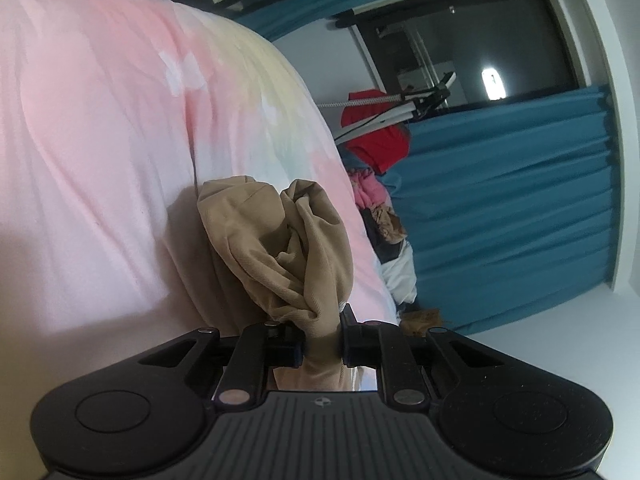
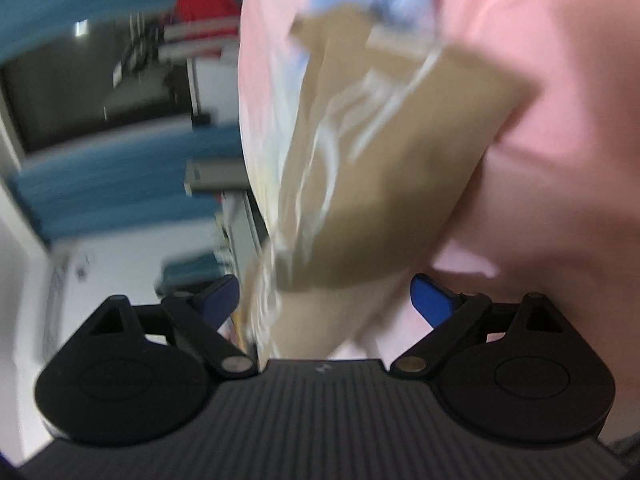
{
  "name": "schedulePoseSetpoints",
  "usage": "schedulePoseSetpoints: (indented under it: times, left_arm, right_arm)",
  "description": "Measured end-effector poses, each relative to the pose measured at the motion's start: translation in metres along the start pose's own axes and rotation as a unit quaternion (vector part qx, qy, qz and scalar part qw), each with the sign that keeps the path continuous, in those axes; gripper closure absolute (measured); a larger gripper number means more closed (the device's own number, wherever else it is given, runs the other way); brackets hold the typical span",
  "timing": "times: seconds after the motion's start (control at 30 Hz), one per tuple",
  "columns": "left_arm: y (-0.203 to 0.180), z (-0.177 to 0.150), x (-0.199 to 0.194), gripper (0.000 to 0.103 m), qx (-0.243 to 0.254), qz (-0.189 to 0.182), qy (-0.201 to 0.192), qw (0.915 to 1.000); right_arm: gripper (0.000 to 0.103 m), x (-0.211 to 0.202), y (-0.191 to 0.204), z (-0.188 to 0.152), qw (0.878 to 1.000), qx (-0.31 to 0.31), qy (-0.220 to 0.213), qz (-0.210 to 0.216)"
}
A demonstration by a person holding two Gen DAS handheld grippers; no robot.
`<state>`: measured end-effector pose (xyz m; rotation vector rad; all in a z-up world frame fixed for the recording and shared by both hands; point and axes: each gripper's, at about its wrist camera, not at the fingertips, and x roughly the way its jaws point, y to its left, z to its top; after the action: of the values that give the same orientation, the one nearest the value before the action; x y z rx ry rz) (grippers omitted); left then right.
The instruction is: Fold clothes
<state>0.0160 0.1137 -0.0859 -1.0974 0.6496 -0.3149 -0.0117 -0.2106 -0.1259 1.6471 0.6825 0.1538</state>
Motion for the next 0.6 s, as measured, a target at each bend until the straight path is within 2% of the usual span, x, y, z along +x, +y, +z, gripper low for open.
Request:
schedulePoseSetpoints:
  times: [0.13, 0.17, 0.2, 0.23, 0.27, 0.37, 0.47, 0.6]
  left_arm:
    - [0.001, 0.003, -0.002, 0.086, -0.006, -0.005, -0.003, 1.0]
    - [0.001, 0.003, -0.003, 0.087, -0.004, -0.006, -0.003, 1.0]
    - [0.0, 0.004, -0.003, 0.087, -0.003, -0.007, -0.004, 1.0]
    - [-0.001, 0.004, -0.005, 0.087, -0.001, -0.011, -0.004, 0.9999]
    - [-0.003, 0.005, -0.006, 0.087, 0.001, -0.015, -0.004, 0.9999]
    - [-0.015, 0.006, -0.013, 0.087, 0.007, -0.033, -0.006, 0.9994]
    - [-0.037, 0.007, -0.015, 0.087, 0.011, -0.049, 0.004, 0.9988]
    - [-0.083, -0.001, 0.002, 0.087, 0.031, -0.064, 0.03, 0.997]
  right_arm:
    - [0.011, -0.01, -0.006, 0.004, 0.999, 0.012, -0.052, 0.006]
    - [0.028, -0.011, -0.003, 0.003, 0.998, 0.002, -0.059, 0.003]
    - [0.036, -0.012, 0.001, 0.002, 0.998, -0.014, -0.064, -0.012]
    - [0.054, -0.013, 0.004, 0.002, 0.997, -0.028, -0.068, -0.023]
    - [0.068, -0.013, 0.008, -0.001, 0.996, -0.043, -0.072, -0.028]
    - [0.077, -0.022, 0.028, -0.008, 0.992, -0.089, -0.083, -0.019]
    - [0.077, -0.044, 0.048, -0.007, 0.99, -0.106, -0.096, 0.006]
    - [0.077, -0.082, 0.078, 0.014, 0.986, -0.121, -0.117, 0.014]
